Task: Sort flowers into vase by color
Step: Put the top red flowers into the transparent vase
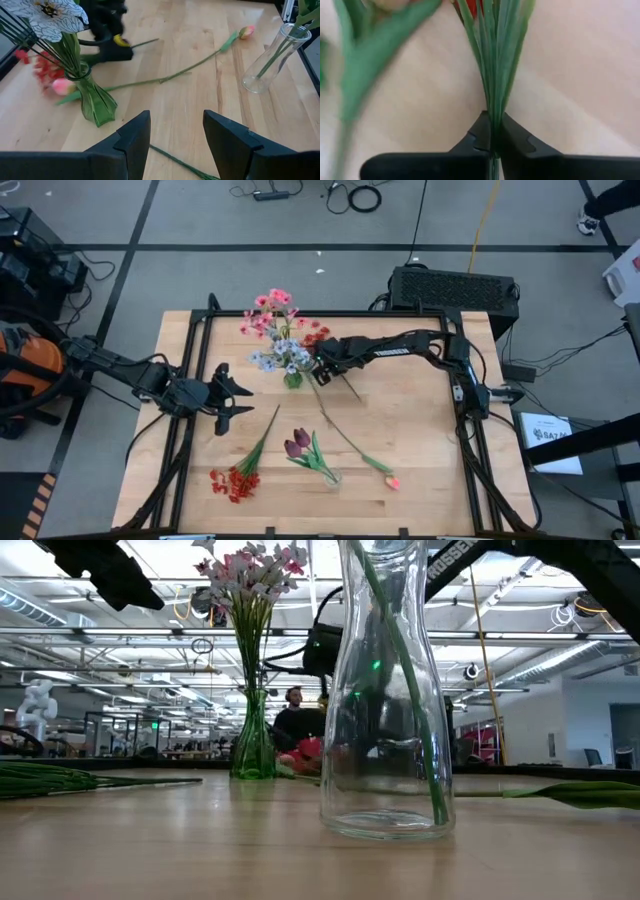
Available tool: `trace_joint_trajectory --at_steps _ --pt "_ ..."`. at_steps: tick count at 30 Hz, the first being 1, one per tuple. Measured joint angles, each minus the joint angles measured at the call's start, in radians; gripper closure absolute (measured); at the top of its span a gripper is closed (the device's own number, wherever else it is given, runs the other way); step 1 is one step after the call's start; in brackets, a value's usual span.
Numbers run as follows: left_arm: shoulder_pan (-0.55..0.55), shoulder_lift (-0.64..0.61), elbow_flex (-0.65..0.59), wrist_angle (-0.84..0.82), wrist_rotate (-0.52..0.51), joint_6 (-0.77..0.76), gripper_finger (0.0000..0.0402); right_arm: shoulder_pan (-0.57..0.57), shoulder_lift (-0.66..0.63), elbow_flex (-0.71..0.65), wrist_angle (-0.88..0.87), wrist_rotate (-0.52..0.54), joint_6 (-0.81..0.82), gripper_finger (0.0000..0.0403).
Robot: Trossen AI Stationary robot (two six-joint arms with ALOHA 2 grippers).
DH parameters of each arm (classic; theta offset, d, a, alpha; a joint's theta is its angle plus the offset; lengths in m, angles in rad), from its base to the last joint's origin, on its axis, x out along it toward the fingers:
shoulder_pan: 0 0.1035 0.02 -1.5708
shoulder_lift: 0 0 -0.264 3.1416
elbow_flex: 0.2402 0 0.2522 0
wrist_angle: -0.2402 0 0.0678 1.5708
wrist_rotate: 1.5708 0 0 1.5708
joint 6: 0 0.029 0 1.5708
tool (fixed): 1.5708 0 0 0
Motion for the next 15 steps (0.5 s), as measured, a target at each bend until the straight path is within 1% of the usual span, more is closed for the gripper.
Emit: trace_joint_trajectory --at_steps 4,7,11,15 --pt "0.000 0.000 0.000 -0.001 0.000 0.000 0.0212 0.030 -0.052 -0.013 -0.096 0.048 0.069 0.0398" --pt "0.000 0.000 0.000 -0.001 0.000 0.000 0.0212 0.058 -0.116 -0.061 -0.127 0.091 0.129 0.0398" --pt "0.000 0.000 0.000 0.000 0.000 0.001 0.0212 0.105 -0.221 -0.200 -0.110 0.122 0.285 0.0398" --pt "0.000 0.000 0.000 0.000 0.000 0.001 0.0212 0.173 -0.370 -0.367 -0.077 0.161 0.490 0.0398"
